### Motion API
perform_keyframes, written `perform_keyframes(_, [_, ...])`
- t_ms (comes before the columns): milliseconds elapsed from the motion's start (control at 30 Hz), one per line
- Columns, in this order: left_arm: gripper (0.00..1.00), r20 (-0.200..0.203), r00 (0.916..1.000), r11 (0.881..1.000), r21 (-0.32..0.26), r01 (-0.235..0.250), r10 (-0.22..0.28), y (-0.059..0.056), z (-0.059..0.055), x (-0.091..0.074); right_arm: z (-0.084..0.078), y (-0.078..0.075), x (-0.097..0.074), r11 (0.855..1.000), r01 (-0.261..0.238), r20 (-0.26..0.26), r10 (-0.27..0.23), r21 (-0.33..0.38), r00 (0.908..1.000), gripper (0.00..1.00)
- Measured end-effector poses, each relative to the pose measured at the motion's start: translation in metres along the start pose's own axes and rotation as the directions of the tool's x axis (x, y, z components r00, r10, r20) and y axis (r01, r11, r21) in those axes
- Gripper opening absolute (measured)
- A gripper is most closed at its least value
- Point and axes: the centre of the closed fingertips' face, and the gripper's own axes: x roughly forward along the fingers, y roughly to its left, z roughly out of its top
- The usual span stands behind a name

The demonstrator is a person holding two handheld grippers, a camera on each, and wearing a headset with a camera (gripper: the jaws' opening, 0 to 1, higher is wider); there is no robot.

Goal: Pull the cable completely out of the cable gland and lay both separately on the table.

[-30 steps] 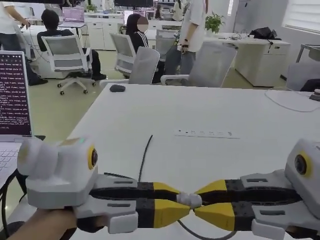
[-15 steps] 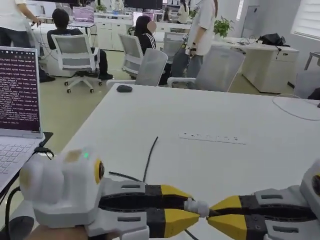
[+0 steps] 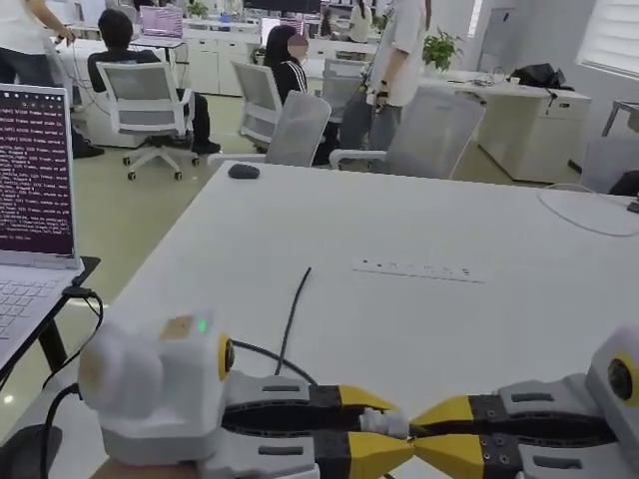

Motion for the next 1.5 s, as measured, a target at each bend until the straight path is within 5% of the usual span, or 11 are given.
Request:
perform_keyframes(400, [0.17, -0.057, 0.9979, 0.999, 0.015, -0.028, 0.029, 0.006, -0.011, -0.001, -0.035, -0.008, -0.017, 0.998, 0.035, -0.128, -0.042, -0.051, 0.9909, 0.02])
perform_keyframes(967, [0.17, -0.029, 0.9980, 0.998, 0.010, -0.056, 0.056, 0.011, -0.007, -0.006, -0.068, -0.018, -0.036, 0.994, 0.105, -0.249, -0.111, -0.039, 0.9620, 0.02])
perform_keyframes(1267, [0.17, -0.026, 0.9970, 0.997, 0.000, -0.072, 0.072, 0.014, -0.007, -0.007, -0.057, -0.018, -0.032, 0.992, 0.122, -0.258, -0.119, -0.005, 0.9586, 0.08])
perform_keyframes(1500, [0.17, -0.057, 0.9962, 0.998, 0.013, -0.065, 0.065, 0.012, -0.013, -0.004, -0.016, -0.009, -0.008, 0.996, 0.086, -0.137, -0.088, -0.017, 0.9867, 0.12])
